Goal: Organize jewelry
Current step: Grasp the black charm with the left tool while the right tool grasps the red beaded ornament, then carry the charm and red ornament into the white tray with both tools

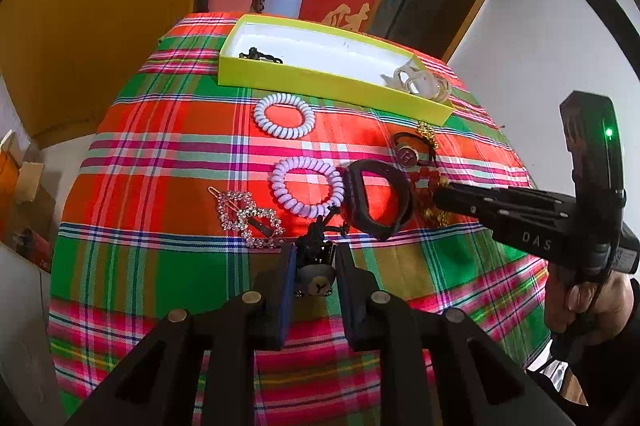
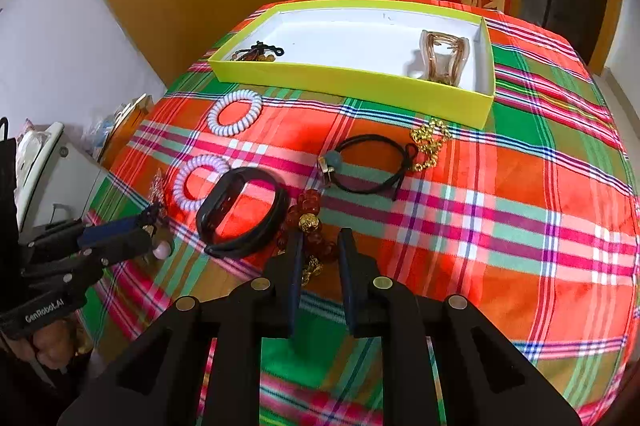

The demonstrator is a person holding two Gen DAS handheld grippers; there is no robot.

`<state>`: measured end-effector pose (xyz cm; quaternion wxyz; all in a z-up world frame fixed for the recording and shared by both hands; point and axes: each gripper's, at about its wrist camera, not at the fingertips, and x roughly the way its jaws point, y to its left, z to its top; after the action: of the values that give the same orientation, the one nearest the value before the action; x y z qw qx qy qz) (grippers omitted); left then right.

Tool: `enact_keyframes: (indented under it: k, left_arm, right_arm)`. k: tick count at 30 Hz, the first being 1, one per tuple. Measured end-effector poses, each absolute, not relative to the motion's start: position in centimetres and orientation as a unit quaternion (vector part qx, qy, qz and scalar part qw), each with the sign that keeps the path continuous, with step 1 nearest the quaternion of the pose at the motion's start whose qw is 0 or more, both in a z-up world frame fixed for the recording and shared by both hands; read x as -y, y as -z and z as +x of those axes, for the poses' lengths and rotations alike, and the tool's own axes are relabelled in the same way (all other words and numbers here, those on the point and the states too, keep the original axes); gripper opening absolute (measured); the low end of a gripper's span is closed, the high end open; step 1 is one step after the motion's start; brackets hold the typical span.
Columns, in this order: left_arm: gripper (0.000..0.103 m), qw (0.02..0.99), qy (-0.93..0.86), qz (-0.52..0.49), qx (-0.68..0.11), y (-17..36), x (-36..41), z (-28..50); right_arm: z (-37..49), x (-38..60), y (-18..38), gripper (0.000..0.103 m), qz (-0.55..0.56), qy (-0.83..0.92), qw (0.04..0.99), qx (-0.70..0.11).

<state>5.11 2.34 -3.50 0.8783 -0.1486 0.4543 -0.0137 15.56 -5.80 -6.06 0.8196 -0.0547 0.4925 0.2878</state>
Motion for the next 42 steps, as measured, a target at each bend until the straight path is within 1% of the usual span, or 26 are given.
enact_keyframes:
  k: [15, 27, 35, 42]
  left_arm:
    - [0.02, 0.89, 0.016, -0.143, -0.432, 1.2, -1.8, 3.9]
    - [0.02, 0.899, 0.017, -0.141, -0.415, -0.4, -2.0, 3.9]
    - [0.02, 0.903, 0.024, -0.148, -0.402, -1.9, -2.6, 4.8]
    - [0.02, 0.911, 0.024, -0.132, -0.389, -3.5, -2.9, 6.9]
  right_arm:
    - [13.1, 8.0, 4.6, 0.017, -0.038, -0.271, 0.832, -0.483]
    - [12.5, 8.7, 2.7, 0.017, -0.023, -0.271, 0.845, -0.461]
    - [12.7, 8.6, 0.8, 0.017, -0.012, -0.277, 0.855, -0.438]
    - [14.3, 8.4, -1.2, 0.017, -0.012, -0.276, 0.867, -0.414]
